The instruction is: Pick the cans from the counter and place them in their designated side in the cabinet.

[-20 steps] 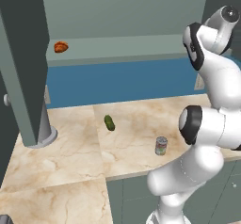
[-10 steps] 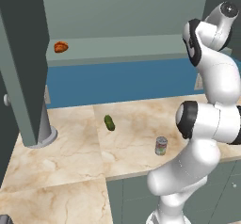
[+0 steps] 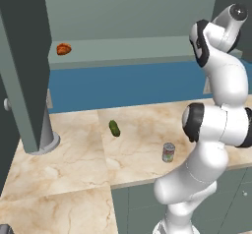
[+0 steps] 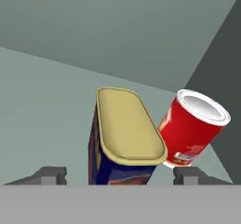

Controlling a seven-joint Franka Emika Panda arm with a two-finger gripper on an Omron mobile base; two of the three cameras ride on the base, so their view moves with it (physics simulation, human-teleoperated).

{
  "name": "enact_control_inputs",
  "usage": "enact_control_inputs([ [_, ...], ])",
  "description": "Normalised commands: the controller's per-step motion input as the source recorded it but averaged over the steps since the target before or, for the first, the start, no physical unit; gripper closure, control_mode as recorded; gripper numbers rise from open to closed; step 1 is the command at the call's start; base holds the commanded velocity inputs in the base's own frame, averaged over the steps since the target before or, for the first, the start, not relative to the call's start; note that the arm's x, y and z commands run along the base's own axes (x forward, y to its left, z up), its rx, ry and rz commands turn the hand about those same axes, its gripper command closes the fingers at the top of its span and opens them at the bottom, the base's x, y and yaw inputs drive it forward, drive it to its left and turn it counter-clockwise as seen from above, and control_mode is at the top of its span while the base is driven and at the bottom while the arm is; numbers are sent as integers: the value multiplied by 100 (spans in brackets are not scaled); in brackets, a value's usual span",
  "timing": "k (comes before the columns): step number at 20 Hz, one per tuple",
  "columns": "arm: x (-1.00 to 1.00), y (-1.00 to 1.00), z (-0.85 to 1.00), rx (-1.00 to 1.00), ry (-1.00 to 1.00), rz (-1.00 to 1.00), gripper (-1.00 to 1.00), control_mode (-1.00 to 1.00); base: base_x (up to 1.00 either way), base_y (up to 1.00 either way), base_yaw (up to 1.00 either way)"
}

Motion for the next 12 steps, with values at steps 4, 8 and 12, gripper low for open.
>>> enact_control_inputs([
  [4,8,-7,14,0,-14,5,-100,-100,0,0,0],
  [8,-14,-2,33,0,-15,6,-100,-100,0,0,0],
  [12,-37,23,11,-3,-13,5,-100,-100,0,0,0],
])
